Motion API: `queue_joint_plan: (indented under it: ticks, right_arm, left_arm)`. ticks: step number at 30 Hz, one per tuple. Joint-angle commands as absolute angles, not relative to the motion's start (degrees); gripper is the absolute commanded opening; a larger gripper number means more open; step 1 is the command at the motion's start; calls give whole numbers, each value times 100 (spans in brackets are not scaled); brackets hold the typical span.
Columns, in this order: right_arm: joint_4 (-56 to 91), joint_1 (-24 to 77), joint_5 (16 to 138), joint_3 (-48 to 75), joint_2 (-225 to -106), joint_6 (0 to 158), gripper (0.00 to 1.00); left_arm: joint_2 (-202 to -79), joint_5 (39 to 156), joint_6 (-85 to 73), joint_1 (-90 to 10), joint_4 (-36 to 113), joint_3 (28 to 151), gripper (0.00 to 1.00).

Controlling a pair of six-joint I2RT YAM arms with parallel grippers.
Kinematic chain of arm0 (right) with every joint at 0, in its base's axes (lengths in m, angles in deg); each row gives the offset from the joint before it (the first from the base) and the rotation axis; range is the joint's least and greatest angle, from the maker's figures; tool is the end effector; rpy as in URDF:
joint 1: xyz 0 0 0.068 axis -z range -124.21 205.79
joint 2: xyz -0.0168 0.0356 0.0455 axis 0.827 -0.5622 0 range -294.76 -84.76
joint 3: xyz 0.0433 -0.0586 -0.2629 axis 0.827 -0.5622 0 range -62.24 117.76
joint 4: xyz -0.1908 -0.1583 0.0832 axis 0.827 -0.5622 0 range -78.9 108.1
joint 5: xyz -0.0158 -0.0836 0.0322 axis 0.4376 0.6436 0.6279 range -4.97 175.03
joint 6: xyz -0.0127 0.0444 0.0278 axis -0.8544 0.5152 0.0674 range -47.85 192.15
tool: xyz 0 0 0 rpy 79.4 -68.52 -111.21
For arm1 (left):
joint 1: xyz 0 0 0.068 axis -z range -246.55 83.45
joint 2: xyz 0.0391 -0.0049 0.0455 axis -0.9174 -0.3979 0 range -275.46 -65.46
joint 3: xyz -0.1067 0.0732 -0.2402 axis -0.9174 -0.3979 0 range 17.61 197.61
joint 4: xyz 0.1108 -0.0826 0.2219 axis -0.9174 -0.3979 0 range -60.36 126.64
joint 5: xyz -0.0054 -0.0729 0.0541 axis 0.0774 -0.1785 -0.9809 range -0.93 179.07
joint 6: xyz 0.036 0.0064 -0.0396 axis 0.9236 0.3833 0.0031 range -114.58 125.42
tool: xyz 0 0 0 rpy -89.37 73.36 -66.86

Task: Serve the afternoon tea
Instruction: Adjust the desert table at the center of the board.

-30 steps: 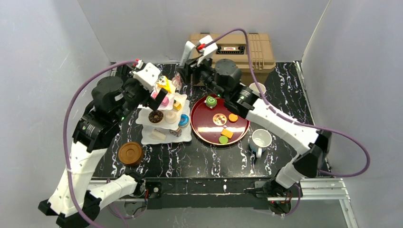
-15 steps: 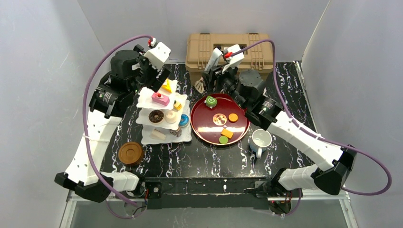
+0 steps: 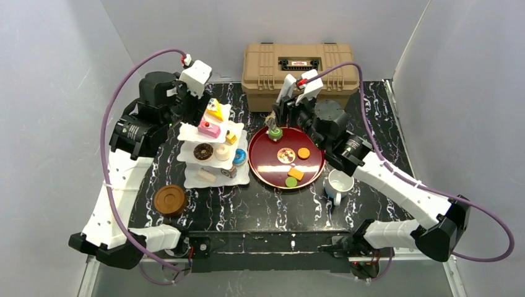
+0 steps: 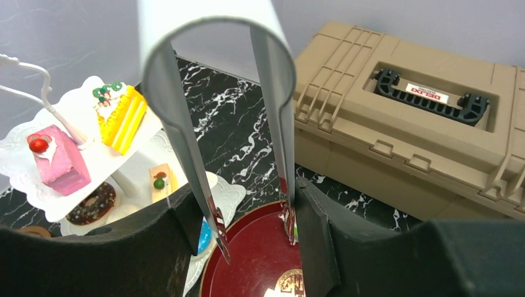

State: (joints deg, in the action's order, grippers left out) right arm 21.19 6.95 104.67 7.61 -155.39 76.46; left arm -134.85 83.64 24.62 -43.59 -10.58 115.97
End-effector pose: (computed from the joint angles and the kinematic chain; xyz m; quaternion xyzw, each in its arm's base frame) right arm 0.1971 0.2073 0.4235 -0.1448 0.6783 0.2123 0.6884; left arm 0.2004 -0.0813 0.4975 0.2652 0.7652 0.0191 0.5864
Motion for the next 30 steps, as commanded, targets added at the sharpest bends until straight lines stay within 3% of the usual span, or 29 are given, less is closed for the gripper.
queue_joint_plan:
  ticks: [1,7,14,17,30]
  right_arm:
    - [2504,727,10690,653,-15239,7681,61]
    - [2566,769,10765,368,-15200,7775,60]
    - [2614,798,10818,59,-15118,7899,60]
    - [2623,804,10904,-68,-15073,7912,60]
    - [2670,859,10996,-429,-15033,8034,60]
  left_arm:
    - [-13616,8578,2150,-4616,-1134,11514,46]
    - [-13816,8854,2015,-4898,-1105,11575,42]
    - [-13829,8895,1835,-4924,-805,11600,17]
    - [-13830,8817,1704,-4928,-634,11630,0]
    - [-13341,7716,1724,-4929,100,11423,0]
